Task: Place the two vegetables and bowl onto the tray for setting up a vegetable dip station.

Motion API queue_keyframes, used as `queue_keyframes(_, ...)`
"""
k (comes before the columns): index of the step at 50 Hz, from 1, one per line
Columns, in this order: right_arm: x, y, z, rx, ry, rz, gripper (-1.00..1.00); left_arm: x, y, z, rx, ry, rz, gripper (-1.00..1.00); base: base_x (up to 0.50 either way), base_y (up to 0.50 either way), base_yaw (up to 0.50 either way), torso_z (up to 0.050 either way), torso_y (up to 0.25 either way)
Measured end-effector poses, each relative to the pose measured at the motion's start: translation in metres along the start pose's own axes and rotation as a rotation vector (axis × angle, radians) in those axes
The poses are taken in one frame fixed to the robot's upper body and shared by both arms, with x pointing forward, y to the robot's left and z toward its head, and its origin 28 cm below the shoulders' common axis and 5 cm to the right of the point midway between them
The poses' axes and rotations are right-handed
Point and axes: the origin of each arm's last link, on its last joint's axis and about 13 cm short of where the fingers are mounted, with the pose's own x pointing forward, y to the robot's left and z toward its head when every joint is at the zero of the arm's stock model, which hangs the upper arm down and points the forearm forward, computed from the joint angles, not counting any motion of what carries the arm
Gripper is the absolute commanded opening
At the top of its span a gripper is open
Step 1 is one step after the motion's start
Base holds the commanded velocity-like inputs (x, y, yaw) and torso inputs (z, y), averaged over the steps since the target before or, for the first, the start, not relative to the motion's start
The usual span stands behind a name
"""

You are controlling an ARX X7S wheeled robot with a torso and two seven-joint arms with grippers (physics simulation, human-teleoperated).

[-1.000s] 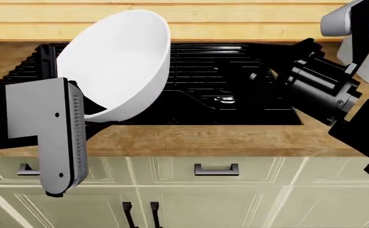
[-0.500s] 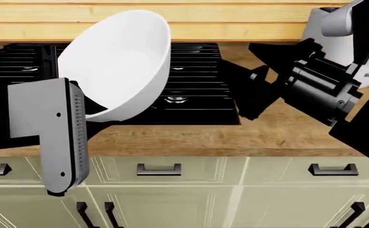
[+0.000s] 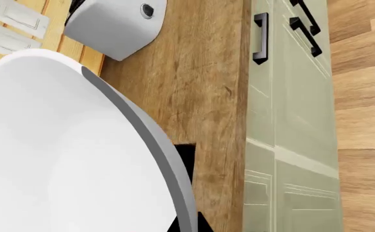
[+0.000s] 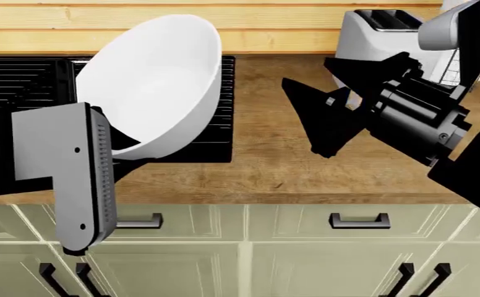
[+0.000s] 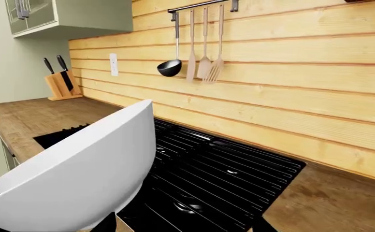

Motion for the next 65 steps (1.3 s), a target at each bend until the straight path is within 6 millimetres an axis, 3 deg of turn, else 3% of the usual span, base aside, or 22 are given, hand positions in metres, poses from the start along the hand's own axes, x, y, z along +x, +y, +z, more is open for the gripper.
queue_keyframes(39,0.0013,-0.0009,-0.0018,-0.002,-0.004,0.002,1.00,0.0000,0.0001,-0.0008,-0.004,0.004,0.003,-1.00,0.00,-0.50,0.00,0.000,0.000)
queue_keyframes(65,0.0007,-0.0004,-0.0045,-0.006,-0.006,0.008,1.00,0.0010,-0.0011,-0.0026,-0.005,0.002,0.006,-1.00,0.14,-0.50,0.00,0.000,0.000)
